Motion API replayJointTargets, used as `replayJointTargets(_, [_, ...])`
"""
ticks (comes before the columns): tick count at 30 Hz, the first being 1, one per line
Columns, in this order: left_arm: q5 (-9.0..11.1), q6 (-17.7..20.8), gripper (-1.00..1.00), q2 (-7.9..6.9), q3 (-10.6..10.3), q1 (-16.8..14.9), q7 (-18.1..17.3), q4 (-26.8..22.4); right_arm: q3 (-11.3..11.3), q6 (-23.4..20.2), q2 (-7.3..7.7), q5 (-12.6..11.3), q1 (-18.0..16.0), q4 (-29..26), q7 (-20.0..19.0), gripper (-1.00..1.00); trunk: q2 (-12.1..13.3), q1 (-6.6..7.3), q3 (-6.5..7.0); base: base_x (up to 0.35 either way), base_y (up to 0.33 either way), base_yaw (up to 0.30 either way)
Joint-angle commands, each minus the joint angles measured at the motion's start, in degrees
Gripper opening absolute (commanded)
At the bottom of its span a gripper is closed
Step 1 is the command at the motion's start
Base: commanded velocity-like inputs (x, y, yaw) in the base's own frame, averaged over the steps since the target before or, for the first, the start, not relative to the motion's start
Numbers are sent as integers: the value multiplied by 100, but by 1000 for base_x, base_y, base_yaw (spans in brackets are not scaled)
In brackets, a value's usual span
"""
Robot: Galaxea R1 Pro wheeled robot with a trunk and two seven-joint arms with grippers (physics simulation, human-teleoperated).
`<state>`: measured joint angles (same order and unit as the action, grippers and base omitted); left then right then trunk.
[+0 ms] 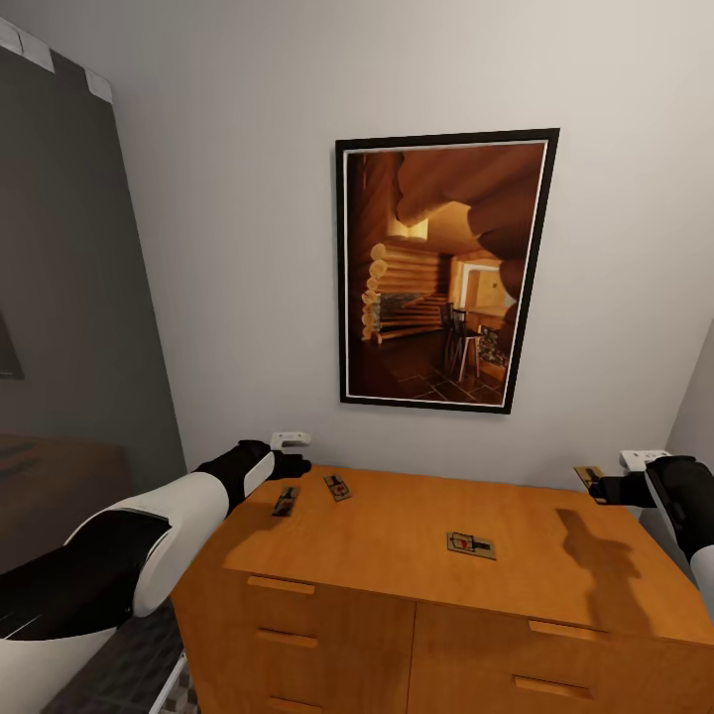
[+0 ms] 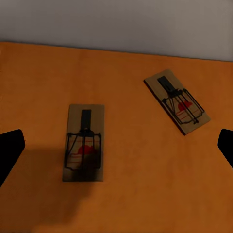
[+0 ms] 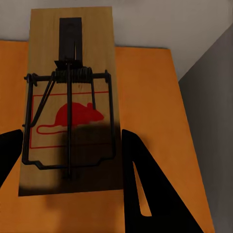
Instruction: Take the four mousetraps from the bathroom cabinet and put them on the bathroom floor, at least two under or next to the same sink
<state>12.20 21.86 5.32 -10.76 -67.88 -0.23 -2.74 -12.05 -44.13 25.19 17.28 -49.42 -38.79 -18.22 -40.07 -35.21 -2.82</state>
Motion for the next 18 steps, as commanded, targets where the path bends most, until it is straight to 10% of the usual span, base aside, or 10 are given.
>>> replayJointTargets(1, [51,29,100,-2,-49,-4,-1,-7,-17,-20,-1,47,-5,-3,-31,-100,-9,-2,-11,0,0,0])
replayJointTargets(18, [43,38,100,-19,-52,1,37,-9,-17,-17,-6,44,-6,27,-24,-100,-9,-2,-11,0,0,0])
